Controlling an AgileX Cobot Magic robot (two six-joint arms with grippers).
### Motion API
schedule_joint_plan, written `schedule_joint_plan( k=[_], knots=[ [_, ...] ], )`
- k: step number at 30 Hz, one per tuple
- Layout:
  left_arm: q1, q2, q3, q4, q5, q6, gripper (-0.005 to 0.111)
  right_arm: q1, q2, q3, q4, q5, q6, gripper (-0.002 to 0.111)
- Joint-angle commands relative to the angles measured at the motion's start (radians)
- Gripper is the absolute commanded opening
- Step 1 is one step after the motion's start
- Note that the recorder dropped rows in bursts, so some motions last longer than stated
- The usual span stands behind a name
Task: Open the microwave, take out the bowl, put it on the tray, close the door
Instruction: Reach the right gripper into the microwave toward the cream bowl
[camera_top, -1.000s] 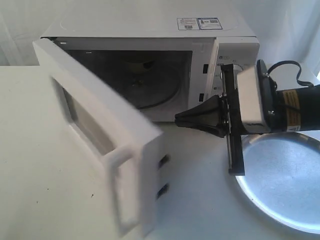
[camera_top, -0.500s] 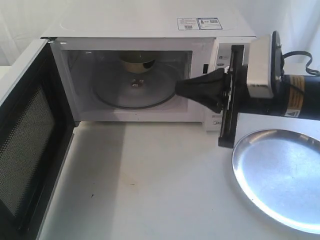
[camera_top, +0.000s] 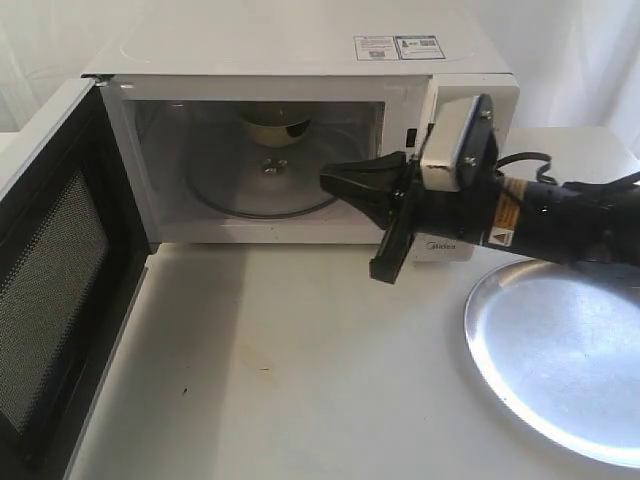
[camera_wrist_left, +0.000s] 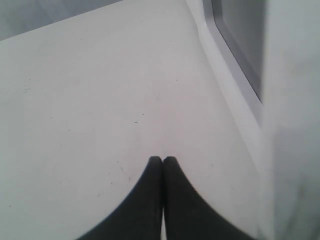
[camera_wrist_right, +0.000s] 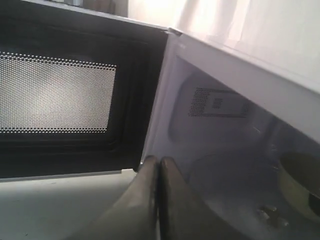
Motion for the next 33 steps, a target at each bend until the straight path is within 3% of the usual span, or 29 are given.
schedule_joint_plan(
  k=[1,4,8,15,27,33],
  knots=[
    [-0.004,-0.002,-0.004,-0.005,-0.002,-0.005,0.0,0.072,0.071,-0.069,0.061,0.035,-0.067,0.0],
    [-0.004,-0.002,-0.004,-0.005,-0.002,-0.005,0.0,0.133,0.114,-0.139,0.23,0.16,-0.141,0.0],
    [-0.004,-0.002,-0.004,-0.005,-0.002,-0.005,0.0,0.217,0.178,-0.248,0.426,0.371,-0.385,0.0],
    [-0.004,-0.002,-0.004,-0.005,-0.002,-0.005,0.0,0.32,0.33,-0.401,0.607,0.465,-0.79,0.002],
    [-0.004,-0.002,-0.004,-0.005,-0.002,-0.005,0.0,0.318,0.542,-0.71,0.893,0.495,-0.867,0.024],
    [-0.004,-0.002,-0.004,-0.005,-0.002,-0.005,0.0,0.306,0.573,-0.794,0.922,0.568,-0.865,0.051]
  ],
)
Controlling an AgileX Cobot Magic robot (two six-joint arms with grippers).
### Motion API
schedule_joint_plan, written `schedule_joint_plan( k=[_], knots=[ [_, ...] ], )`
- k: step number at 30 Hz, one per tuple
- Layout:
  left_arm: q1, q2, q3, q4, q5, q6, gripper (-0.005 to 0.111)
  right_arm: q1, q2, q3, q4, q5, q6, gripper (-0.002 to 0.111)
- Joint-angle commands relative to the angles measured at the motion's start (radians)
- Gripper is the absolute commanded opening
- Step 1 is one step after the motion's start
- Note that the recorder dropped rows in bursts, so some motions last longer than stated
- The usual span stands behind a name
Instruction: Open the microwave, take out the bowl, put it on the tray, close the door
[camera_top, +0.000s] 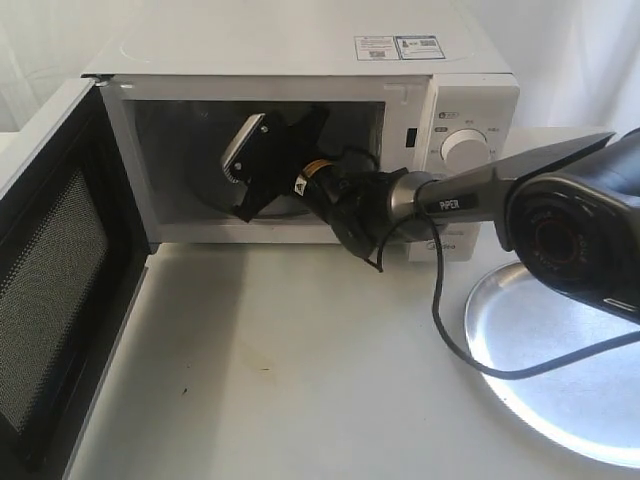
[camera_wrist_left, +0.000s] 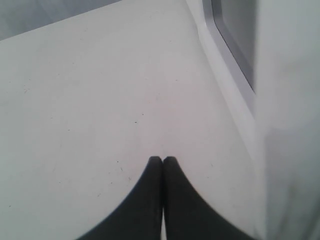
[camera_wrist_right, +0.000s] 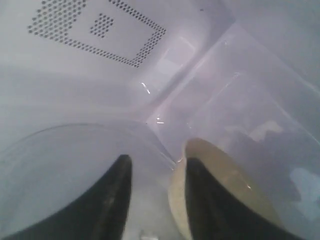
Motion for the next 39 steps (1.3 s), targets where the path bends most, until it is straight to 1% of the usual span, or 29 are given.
schedule_joint_plan(
  k=[1,2,3,9,13,17,23,26,31,34,36,37,39],
  knots=[
    [-0.004,-0.002,-0.004,-0.005,-0.002,-0.005,0.0,-0.024,0.015,-0.057,0.039,0.065,-0.007,0.056],
    [-0.004,-0.002,-0.004,-0.005,-0.002,-0.005,0.0,-0.029,0.018,-0.071,0.04,0.088,0.001,0.061],
    [-0.004,-0.002,-0.004,-0.005,-0.002,-0.005,0.0,-0.029,0.027,-0.084,0.025,0.106,0.006,0.062],
    [-0.004,-0.002,-0.004,-0.005,-0.002,-0.005,0.0,-0.029,0.05,-0.089,0.036,0.099,-0.023,0.06],
    [-0.004,-0.002,-0.004,-0.005,-0.002,-0.005,0.0,-0.029,0.068,-0.089,0.036,0.15,-0.026,0.06],
    [-0.004,-0.002,-0.004,-0.005,-0.002,-0.005,0.0,-0.03,0.073,-0.087,0.04,0.128,-0.06,0.06],
    [-0.004,-0.002,-0.004,-0.005,-0.002,-0.005,0.0,-0.033,0.073,-0.087,0.058,0.076,-0.06,0.05],
    [-0.004,-0.002,-0.004,-0.005,-0.002,-0.005,0.0,-0.033,0.073,-0.087,0.124,0.033,-0.055,0.046],
    [-0.004,-0.002,-0.004,-0.005,-0.002,-0.005,0.0,-0.031,0.069,-0.087,0.182,0.011,-0.048,0.046],
    [-0.004,-0.002,-0.004,-0.005,-0.002,-0.005,0.0,-0.027,0.069,-0.087,0.241,-0.026,0.006,0.046],
    [-0.004,-0.002,-0.004,-0.005,-0.002,-0.005,0.0,-0.025,0.066,-0.085,0.246,-0.079,0.087,0.046],
    [-0.004,-0.002,-0.004,-0.005,-0.002,-0.005,0.0,-0.022,0.064,-0.085,0.246,-0.135,0.137,0.046],
    [-0.004,-0.002,-0.004,-0.005,-0.002,-0.005,0.0,-0.02,0.064,-0.085,0.241,-0.183,0.181,0.046]
  ],
)
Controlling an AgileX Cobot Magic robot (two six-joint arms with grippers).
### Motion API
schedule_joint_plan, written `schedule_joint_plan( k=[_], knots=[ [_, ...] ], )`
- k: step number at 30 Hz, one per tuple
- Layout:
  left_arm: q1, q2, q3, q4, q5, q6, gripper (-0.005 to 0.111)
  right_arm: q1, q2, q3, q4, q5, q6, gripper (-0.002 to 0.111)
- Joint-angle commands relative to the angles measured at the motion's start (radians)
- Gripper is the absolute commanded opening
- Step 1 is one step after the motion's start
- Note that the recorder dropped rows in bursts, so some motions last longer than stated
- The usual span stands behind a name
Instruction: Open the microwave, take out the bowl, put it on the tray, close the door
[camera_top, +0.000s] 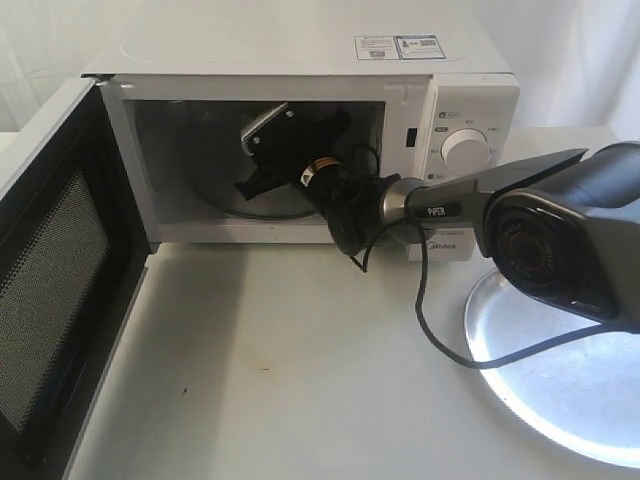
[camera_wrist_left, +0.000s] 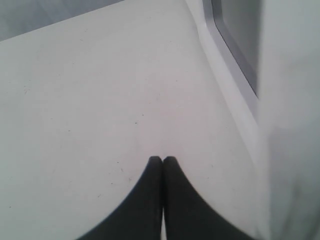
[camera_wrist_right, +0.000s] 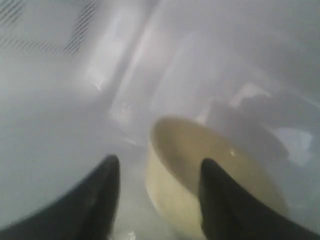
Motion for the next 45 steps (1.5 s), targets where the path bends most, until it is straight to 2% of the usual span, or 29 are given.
schedule_joint_plan(
  k=[1,3,6,10,14,23,31,36,45],
  knots=[
    [-0.004,-0.002,-0.004,-0.005,0.0,-0.005,0.0,-0.006,-0.014,-0.003,0.017,-0.132,0.092,0.046],
    [-0.004,-0.002,-0.004,-0.005,0.0,-0.005,0.0,-0.006,-0.012,-0.003,0.017,-0.116,0.087,0.046],
    [-0.004,-0.002,-0.004,-0.005,0.0,-0.005,0.0,-0.009,-0.01,-0.003,0.017,-0.048,-0.03,0.046],
    [-0.004,-0.002,-0.004,-0.005,0.0,-0.005,0.0,-0.009,-0.008,-0.003,0.007,-0.04,-0.046,0.046],
    [-0.004,-0.002,-0.004,-0.005,0.0,-0.005,0.0,-0.011,-0.008,-0.014,-0.021,0.069,-0.151,0.046],
    [-0.004,-0.002,-0.004,-0.005,0.0,-0.005,0.0,-0.011,-0.008,-0.014,-0.037,0.145,-0.233,0.046],
    [-0.004,-0.002,-0.004,-0.005,0.0,-0.005,0.0,-0.011,-0.008,-0.016,-0.03,0.171,-0.246,0.046],
    [-0.004,-0.002,-0.004,-0.005,0.0,-0.005,0.0,-0.011,-0.008,-0.017,-0.028,0.28,-0.251,0.036],
    [-0.004,-0.002,-0.004,-0.005,0.0,-0.005,0.0,-0.011,-0.01,-0.017,-0.032,0.282,-0.253,0.033]
  ],
)
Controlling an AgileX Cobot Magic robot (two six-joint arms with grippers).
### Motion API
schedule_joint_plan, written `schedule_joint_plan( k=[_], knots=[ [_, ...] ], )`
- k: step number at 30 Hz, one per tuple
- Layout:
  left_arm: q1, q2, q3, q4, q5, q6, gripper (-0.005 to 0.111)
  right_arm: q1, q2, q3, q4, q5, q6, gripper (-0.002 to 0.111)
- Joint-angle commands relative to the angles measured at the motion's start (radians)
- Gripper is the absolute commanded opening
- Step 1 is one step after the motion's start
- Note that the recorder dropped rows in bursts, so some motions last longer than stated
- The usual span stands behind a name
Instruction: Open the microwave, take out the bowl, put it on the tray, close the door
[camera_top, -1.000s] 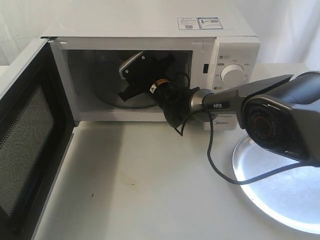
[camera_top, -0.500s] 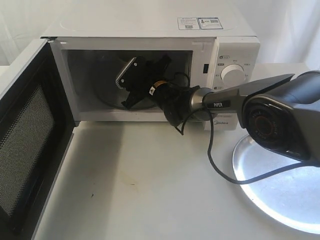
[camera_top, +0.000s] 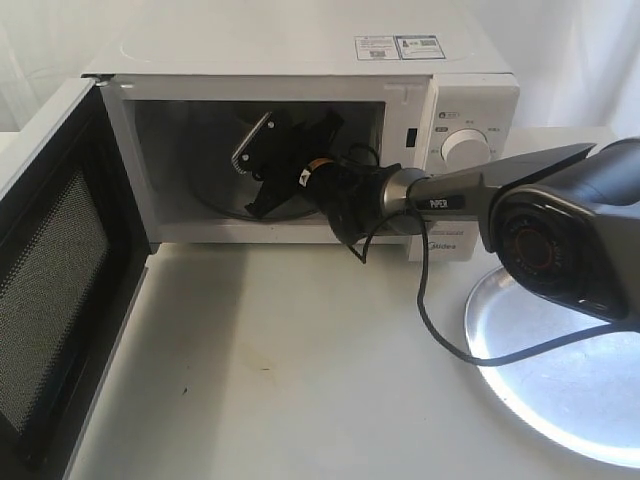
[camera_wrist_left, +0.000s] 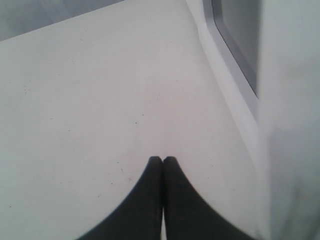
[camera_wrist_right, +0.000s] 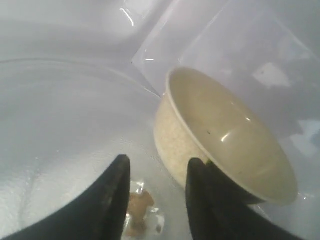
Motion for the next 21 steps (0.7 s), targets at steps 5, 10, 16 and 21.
schedule_joint_plan(
  k=[5,10,16,21],
  knots=[
    [-0.004,-0.002,-0.004,-0.005,0.0,-0.005,0.0,-0.009,0.005,0.017,-0.021,0.065,-0.079,0.001],
    [-0.004,-0.002,-0.004,-0.005,0.0,-0.005,0.0,0.017,-0.009,0.068,-0.021,-0.119,-0.161,0.0],
    [-0.004,-0.002,-0.004,-0.005,0.0,-0.005,0.0,0.098,-0.033,0.146,0.168,-0.453,-0.145,0.0],
    [-0.004,-0.002,-0.004,-0.005,0.0,-0.005,0.0,0.132,-0.029,0.152,0.14,-0.377,-0.268,0.0]
  ],
)
